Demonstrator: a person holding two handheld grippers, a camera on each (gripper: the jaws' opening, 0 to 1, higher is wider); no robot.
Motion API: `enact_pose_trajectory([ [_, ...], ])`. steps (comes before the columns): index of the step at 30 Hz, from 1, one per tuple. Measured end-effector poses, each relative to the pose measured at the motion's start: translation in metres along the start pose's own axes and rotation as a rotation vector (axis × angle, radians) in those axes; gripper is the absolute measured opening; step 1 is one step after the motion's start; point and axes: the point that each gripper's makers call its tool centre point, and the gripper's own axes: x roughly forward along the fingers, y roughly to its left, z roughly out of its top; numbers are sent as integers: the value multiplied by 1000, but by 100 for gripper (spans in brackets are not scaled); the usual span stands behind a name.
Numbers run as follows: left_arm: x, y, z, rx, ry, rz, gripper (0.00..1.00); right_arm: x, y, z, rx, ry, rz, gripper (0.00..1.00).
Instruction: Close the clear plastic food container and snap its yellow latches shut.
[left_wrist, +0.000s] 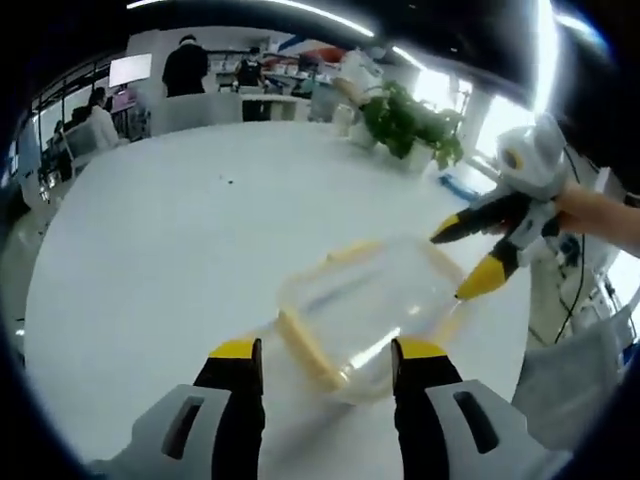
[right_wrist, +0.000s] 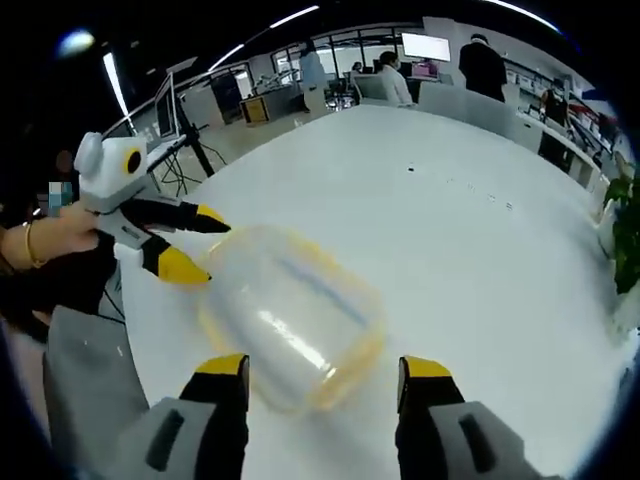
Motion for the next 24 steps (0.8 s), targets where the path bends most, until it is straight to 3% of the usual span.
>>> enact_pose_trajectory([
  [6, 1, 0, -3, -58, 6, -8, 49, 2, 1, -1, 37, 2, 19, 57],
  [11, 3, -4, -7, -110, 6, -24, 45, 7, 8, 0, 132, -7, 68, 50],
  [15, 5, -7, -5, -129, -3, -34, 40, 8, 7, 0, 150, -10, 63, 50],
  [19, 8, -9, -1, -97, -8, -20, 40, 7, 8, 0, 156, 1, 69, 50],
  [24, 9, -8, -2, -167, 13, -4, 38, 9, 8, 1, 178, 35, 64, 50],
])
